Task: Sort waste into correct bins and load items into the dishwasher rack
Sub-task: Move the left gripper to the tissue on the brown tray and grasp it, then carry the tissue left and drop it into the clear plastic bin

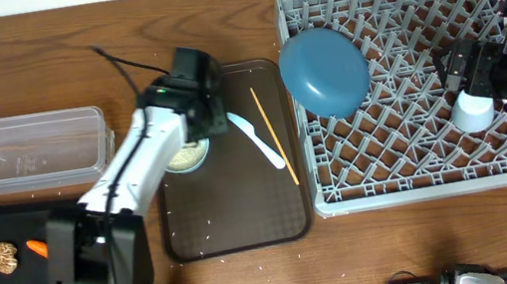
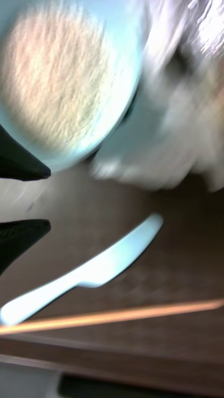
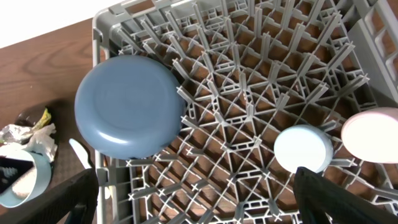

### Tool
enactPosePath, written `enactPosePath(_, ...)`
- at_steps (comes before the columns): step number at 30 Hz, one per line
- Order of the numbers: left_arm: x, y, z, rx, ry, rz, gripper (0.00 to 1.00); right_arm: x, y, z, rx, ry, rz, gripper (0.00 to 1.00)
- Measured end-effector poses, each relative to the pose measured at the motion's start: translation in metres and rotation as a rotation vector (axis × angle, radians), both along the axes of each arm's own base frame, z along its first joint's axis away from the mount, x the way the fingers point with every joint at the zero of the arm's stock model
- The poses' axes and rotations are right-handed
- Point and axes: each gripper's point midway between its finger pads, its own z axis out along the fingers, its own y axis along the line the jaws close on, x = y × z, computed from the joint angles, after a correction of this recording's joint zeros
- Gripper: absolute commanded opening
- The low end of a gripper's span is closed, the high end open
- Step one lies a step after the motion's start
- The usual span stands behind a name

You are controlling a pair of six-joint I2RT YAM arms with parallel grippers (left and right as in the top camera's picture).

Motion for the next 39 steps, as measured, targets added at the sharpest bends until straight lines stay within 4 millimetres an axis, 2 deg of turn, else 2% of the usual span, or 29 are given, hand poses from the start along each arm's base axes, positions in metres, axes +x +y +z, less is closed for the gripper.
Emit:
enactPosePath(3,0.024,0.027,0.009,0.023,-0.086,0.034,0.52,0.001,-0.001,0.000,-0.004,-0.001,-0.008,0.94)
enactPosePath(4,0.031,0.035,0.011,0.031,-0.111,0.042,0.55,0.001,-0.002,0.000,-0.004,0.000,-0.009,0.94)
enactPosePath(9,0.057,0.062,0.022,0.067,-0.215,0.044,0.57,0.005,-0.003,-0.009,0.001,0.030,-0.014,0.94)
enactPosePath(12,0.059,0.071,0.020,0.084,-0.216,0.044,0.57,0.009,-0.004,-0.020,0.008,0.069,-0.013,0.94)
enactPosePath(17,0.055,0.082,0.004,0.106,-0.163,0.047,0.56,0.013,-0.005,-0.033,0.017,0.116,-0.013,0.93)
enactPosePath(19,0.053,0.085,-0.001,0.111,-0.146,0.051,0.51,0.013,-0.005,-0.034,0.018,0.118,-0.013,0.93)
enactPosePath(24,0.049,0.086,-0.008,0.117,-0.120,0.045,0.49,0.013,-0.005,-0.034,0.018,0.119,-0.014,0.93)
enactPosePath(29,0.040,0.081,-0.022,0.095,-0.057,0.031,0.27,0.012,-0.004,-0.035,0.021,0.127,-0.015,0.94)
enactPosePath(33,0.044,0.078,-0.023,0.077,-0.071,0.021,0.09,0.011,-0.004,-0.035,0.021,0.127,-0.016,0.95)
enactPosePath(39,0.047,0.076,-0.013,0.070,-0.104,0.012,0.06,0.011,-0.004,-0.035,0.021,0.128,-0.016,0.95)
